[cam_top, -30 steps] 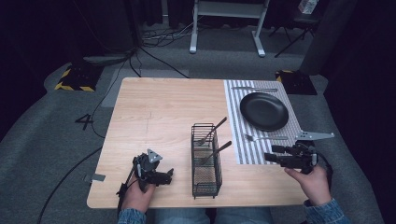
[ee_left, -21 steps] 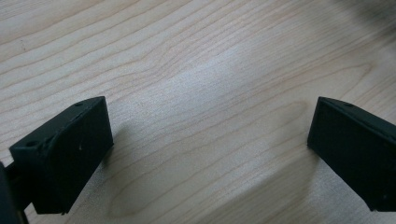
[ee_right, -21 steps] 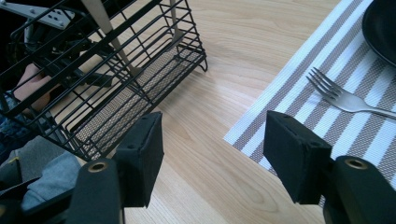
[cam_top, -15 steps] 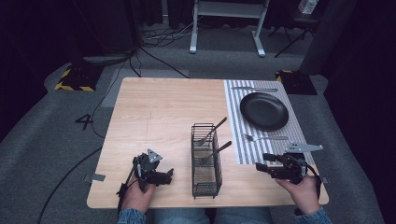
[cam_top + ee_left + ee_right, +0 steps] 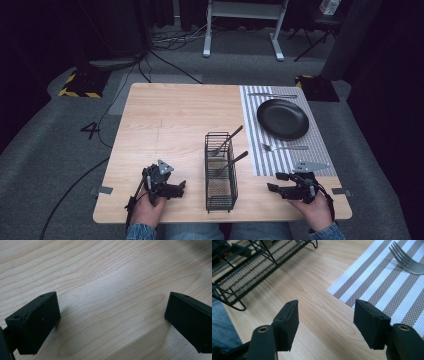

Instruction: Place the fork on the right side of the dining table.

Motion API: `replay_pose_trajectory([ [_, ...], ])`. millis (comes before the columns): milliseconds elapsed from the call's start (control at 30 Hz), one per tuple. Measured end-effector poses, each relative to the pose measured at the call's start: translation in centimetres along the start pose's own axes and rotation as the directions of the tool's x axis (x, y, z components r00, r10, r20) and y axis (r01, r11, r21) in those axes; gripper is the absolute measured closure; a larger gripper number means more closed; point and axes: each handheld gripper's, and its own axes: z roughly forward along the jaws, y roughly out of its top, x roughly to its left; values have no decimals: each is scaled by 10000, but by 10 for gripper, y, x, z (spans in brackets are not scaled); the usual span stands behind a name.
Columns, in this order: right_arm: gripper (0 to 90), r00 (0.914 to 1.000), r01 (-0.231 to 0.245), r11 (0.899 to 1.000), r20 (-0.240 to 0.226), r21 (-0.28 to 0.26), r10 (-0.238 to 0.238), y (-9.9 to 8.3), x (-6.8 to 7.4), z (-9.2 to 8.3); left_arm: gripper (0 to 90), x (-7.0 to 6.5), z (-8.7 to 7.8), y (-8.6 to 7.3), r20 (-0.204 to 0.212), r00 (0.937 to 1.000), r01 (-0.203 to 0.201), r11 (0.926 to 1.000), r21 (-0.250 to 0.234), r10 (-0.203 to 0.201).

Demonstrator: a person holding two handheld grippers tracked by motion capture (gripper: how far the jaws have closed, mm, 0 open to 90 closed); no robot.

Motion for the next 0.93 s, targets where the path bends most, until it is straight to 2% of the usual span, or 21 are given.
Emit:
replay_pose_trajectory([
  [200, 372, 9993, 2, 9997, 367, 249, -11, -11, -5, 15, 2, 0, 0, 0, 0, 10000, -1, 10000, 2, 1],
  [467, 336, 9941, 729, 9969, 781, 282, -749, -18, -3, 26, 2, 0, 0, 0, -1, 10000, 2, 10000, 0, -2],
  [567, 308, 9869, 1216, 9923, 1036, 238, -1234, -21, -1, 30, 2, 0, 0, 0, 0, 10000, 0, 10000, 2, 0],
  [633, 284, 9767, 1726, 9848, 1269, 167, -1733, -23, 2, 33, 2, 0, 0, 0, -1, 10000, 2, 10000, 0, -2],
  [733, 252, 9793, 1619, 9866, 1197, 204, -1632, -23, 1, 33, 2, 0, 0, 0, -1, 10000, 3, 10000, 3, -3],
  [800, 199, 9779, 1720, 9846, 1158, 298, -1743, -23, 1, 34, 2, 0, 0, 0, 0, 10000, -17, 10000, 19, 17],
  [867, 140, 9781, 1615, 9861, 1264, 387, -1651, -22, 1, 35, 2, 0, 0, 0, -5, 10000, -5, 10000, 4, 5],
  [933, 138, 9781, 1577, 9866, 1309, 410, -1618, -22, 1, 35, 2, 0, 0, 0, -2, 10000, 2, 10000, 3, -2],
])
